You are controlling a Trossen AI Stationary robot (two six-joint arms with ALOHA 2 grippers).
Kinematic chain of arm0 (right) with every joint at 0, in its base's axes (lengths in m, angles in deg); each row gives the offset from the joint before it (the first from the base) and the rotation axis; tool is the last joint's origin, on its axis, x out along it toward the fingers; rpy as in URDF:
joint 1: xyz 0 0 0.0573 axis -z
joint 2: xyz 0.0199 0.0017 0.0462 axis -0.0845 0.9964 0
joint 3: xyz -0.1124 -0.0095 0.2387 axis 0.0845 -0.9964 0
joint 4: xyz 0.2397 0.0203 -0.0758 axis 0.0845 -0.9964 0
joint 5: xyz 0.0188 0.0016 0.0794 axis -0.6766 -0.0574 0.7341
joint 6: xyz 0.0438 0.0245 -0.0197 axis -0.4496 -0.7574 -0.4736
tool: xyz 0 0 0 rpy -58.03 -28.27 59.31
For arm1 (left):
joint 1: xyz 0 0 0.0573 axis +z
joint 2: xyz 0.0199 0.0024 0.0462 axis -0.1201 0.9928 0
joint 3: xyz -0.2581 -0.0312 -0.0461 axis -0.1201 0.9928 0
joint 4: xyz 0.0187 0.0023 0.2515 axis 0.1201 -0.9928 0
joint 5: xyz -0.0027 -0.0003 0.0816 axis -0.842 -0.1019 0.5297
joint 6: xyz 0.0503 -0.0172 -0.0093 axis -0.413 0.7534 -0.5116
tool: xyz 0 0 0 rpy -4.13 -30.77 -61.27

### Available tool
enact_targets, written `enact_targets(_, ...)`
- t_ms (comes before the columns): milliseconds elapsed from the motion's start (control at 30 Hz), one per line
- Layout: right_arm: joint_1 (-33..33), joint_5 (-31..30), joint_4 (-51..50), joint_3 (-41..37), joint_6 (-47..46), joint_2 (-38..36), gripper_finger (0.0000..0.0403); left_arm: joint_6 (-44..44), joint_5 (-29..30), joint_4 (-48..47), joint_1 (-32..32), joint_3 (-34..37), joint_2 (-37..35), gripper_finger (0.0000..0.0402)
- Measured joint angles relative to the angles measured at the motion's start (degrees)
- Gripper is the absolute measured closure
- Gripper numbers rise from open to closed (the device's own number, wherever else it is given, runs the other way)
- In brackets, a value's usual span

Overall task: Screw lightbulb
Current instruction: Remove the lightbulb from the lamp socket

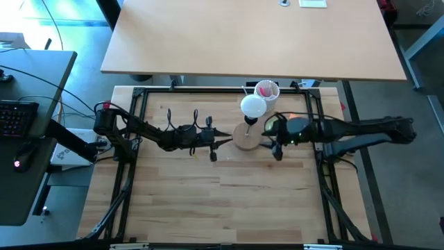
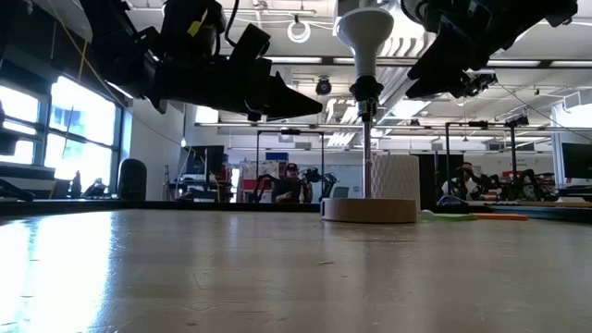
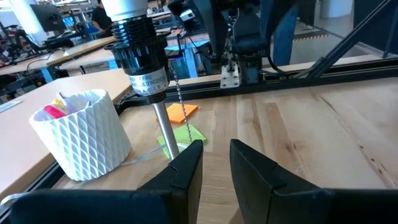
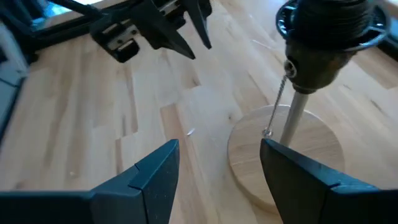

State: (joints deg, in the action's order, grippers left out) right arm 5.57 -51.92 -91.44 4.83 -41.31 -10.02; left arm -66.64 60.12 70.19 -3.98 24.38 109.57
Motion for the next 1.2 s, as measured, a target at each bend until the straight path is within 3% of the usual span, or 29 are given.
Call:
enact_targets(400, 18.6, 21.8, -4.2, 0.0, 6.0, -3.6, 0.0182, 0.8, 0.0, -0.1, 0.0, 0.0, 0.0, 0.0326)
enact_targets(533, 23.5, 24.1, -4.3, 0.0, 9.8, -3.3, 0.0174, 1.3, 0.0, -0.1, 0.0, 0.0, 0.0, 0.0326)
enact_targets(733, 27.3, 26.2, -3.0, 0.0, 15.6, -2.7, 0.0132, 1.5, 0.0, 0.3, 0.0, 0.0, 0.0, 0.0326)
enact_targets(1000, 22.3, 14.9, 0.0, 0.0, 16.7, -1.4, 0.0127, 2.5, 0.0, 0.2, 0.2, 0.0, 0.0, 0.0326)
enact_targets(1200, 10.2, -4.3, 0.1, 0.0, 12.8, -1.8, 0.0135, 2.5, 0.0, -1.1, 0.3, 0.0, 0.0, 0.0326)
